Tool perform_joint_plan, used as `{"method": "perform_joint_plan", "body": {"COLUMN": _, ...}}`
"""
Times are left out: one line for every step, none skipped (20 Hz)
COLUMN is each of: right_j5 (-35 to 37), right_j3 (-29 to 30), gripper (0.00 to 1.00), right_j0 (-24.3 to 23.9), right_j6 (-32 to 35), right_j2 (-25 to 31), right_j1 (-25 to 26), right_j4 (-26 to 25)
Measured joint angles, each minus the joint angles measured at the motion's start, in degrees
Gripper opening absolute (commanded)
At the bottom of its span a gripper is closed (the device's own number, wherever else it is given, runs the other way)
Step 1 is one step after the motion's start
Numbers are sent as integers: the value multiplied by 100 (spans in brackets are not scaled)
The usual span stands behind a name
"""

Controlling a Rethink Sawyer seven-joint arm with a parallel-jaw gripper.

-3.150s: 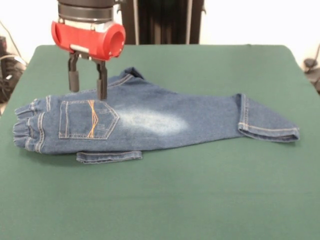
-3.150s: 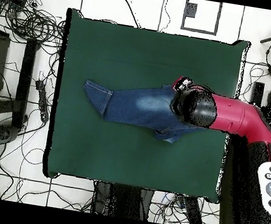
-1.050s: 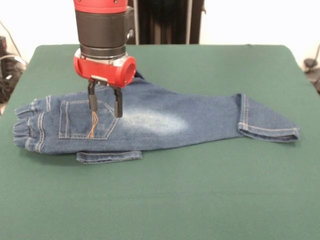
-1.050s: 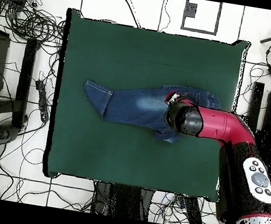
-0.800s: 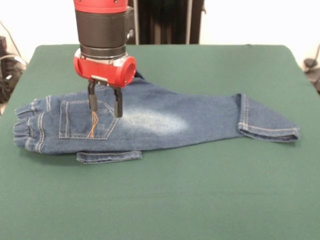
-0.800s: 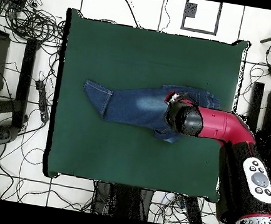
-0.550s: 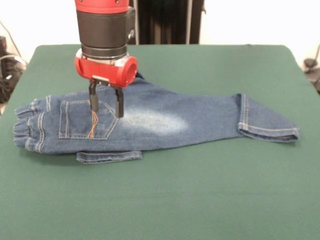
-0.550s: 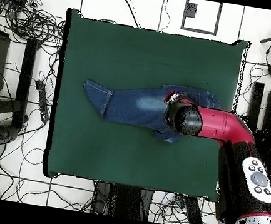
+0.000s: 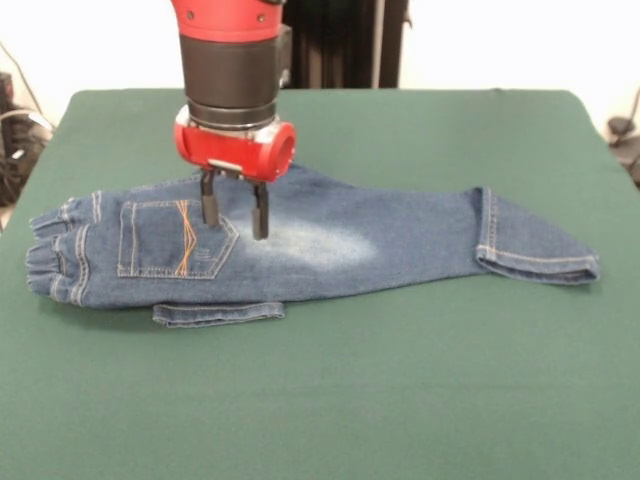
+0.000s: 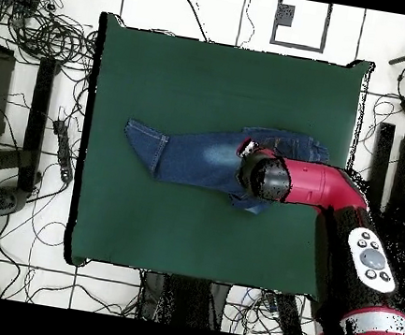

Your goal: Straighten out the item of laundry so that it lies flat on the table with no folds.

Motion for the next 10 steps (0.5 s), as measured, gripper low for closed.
{"method": "perform_joint_plan", "body": {"right_j5": -1, "right_j3": -8, "gripper": 100, "right_j0": 25, "right_j6": 0, "right_j2": -13, "right_j1": 44, "right_j4": 1}}
{"method": "perform_joint_plan", "body": {"right_j5": -1, "right_j3": -17, "gripper": 100, "right_j0": 52, "right_j6": 0, "right_j2": -26, "right_j1": 108, "right_j4": 0}}
{"method": "perform_joint_plan", "body": {"right_j5": -1, "right_j3": -25, "gripper": 100, "right_j0": 72, "right_j6": 0, "right_j2": -37, "right_j1": 171, "right_j4": 0}}
{"method": "perform_joint_plan", "body": {"right_j5": -1, "right_j3": -29, "gripper": 100, "right_j0": 88, "right_j6": 0, "right_j2": -49, "right_j1": 223, "right_j4": -1}}
{"method": "perform_joint_plan", "body": {"right_j5": -2, "right_j3": -40, "gripper": 100, "right_j0": 120, "right_j6": 0, "right_j2": -81, "right_j1": 338, "right_j4": -10}}
{"method": "perform_joint_plan", "body": {"right_j5": -2, "right_j3": -43, "gripper": 100, "right_j0": 136, "right_j6": 0, "right_j2": -104, "right_j1": 399, "right_j4": -12}}
{"method": "perform_joint_plan", "body": {"right_j5": -4, "right_j3": -45, "gripper": 100, "right_j0": 152, "right_j6": 0, "right_j2": -129, "right_j1": 451, "right_j4": -13}}
{"method": "perform_joint_plan", "body": {"right_j5": -5, "right_j3": -47, "gripper": 100, "right_j0": 168, "right_j6": 0, "right_j2": -154, "right_j1": 503, "right_j4": -13}}
{"method": "perform_joint_plan", "body": {"right_j5": -12, "right_j3": -62, "gripper": 100, "right_j0": 200, "right_j6": -1, "right_j2": -214, "right_j1": 611, "right_j4": -12}}
{"method": "perform_joint_plan", "body": {"right_j5": -21, "right_j3": -94, "gripper": 100, "right_j0": 214, "right_j6": 0, "right_j2": -236, "right_j1": 637, "right_j4": 0}}
